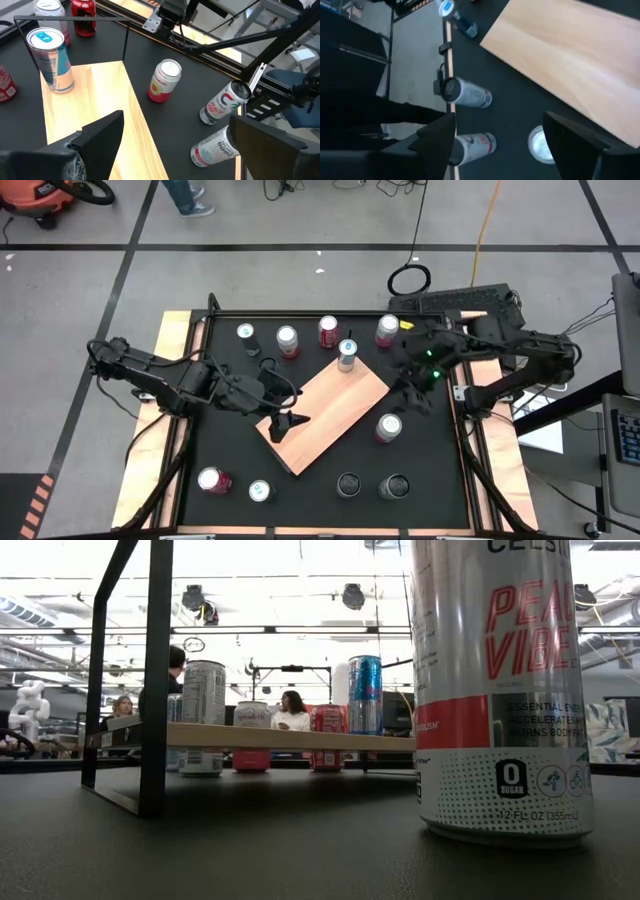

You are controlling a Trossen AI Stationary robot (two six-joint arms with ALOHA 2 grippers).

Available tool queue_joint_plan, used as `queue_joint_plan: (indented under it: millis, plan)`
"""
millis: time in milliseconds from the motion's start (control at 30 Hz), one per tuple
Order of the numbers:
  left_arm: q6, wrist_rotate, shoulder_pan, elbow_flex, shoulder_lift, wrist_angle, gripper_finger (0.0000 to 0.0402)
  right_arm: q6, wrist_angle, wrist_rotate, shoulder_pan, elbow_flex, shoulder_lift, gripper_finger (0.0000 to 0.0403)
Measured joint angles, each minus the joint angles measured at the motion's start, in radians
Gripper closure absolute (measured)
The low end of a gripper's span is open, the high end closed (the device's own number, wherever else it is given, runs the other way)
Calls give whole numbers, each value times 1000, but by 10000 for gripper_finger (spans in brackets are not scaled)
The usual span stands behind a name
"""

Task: Place canned beverage on shelf
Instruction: Put the top left pink soda can on the shelf

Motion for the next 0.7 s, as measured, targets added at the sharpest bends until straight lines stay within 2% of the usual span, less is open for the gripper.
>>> queue_joint_plan:
  millis: [233,400,533,700]
  plan:
    - [-1,29,-17,15,0,0,36,15,-12,102,126,0,-30,155]
    - [-34,16,-39,30,0,0,36,5,-34,125,165,0,-50,172]
    - [-102,9,-68,34,0,-11,36,4,-79,126,180,0,-66,183]
    - [-228,27,-121,34,0,-100,36,7,-114,126,193,0,-74,190]
